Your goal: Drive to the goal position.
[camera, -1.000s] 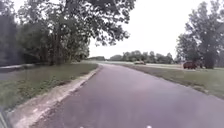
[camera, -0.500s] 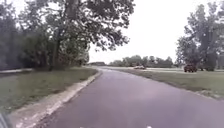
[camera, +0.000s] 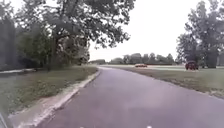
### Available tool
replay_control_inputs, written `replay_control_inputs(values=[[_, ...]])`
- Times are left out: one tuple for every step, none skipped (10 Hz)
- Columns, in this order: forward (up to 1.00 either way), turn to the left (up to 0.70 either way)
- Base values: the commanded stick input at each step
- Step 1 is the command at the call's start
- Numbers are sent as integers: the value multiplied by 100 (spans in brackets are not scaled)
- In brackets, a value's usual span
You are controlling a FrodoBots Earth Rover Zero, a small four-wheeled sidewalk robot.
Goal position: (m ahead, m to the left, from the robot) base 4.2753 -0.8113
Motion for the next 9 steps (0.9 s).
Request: replay_control_inputs(values=[[70,0],[70,0],[70,0],[70,0],[70,0],[70,0],[70,0],[70,0],[70,0]])
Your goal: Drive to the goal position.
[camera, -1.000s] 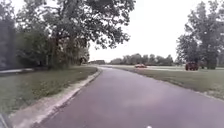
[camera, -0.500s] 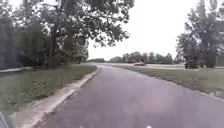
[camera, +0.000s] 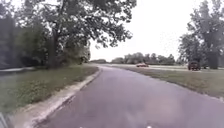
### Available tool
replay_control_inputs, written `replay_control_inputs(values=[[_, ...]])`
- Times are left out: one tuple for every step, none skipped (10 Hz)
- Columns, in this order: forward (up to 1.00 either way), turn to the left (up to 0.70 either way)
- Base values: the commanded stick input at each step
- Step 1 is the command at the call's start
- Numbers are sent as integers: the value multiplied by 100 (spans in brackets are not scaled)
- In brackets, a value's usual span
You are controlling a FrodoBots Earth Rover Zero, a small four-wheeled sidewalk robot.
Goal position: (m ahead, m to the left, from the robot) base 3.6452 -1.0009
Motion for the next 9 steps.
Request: replay_control_inputs(values=[[70,0],[70,0],[70,0],[70,0],[70,0],[70,0],[70,0],[70,0],[70,0]])
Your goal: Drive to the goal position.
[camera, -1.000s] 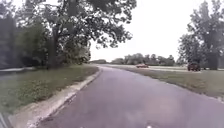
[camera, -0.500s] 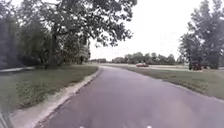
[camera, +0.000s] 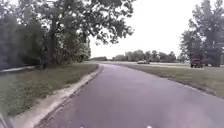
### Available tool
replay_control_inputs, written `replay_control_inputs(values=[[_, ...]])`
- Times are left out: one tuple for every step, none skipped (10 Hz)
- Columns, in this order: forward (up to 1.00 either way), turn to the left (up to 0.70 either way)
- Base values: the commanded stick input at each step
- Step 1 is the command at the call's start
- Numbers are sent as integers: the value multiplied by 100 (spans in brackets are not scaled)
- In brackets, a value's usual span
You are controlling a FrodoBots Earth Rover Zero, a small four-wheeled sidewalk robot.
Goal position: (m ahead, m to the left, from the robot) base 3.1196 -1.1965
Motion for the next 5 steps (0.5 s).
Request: replay_control_inputs(values=[[70,0],[70,0],[70,0],[70,0],[70,0]])
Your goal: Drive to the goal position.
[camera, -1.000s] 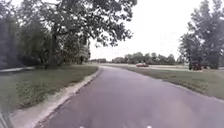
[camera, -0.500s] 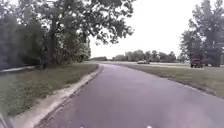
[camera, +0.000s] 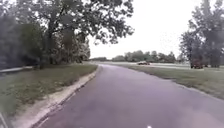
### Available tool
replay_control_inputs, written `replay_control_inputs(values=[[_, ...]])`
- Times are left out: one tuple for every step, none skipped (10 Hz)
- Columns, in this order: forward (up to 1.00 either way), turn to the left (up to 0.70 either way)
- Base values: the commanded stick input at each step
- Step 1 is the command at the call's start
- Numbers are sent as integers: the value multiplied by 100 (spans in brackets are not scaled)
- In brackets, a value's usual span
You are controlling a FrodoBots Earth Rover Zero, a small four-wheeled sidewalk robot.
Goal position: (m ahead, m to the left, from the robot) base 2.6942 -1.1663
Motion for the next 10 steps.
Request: replay_control_inputs(values=[[70,0],[70,0],[70,0],[70,0],[70,0],[70,0],[70,0],[70,0],[70,0],[70,0]])
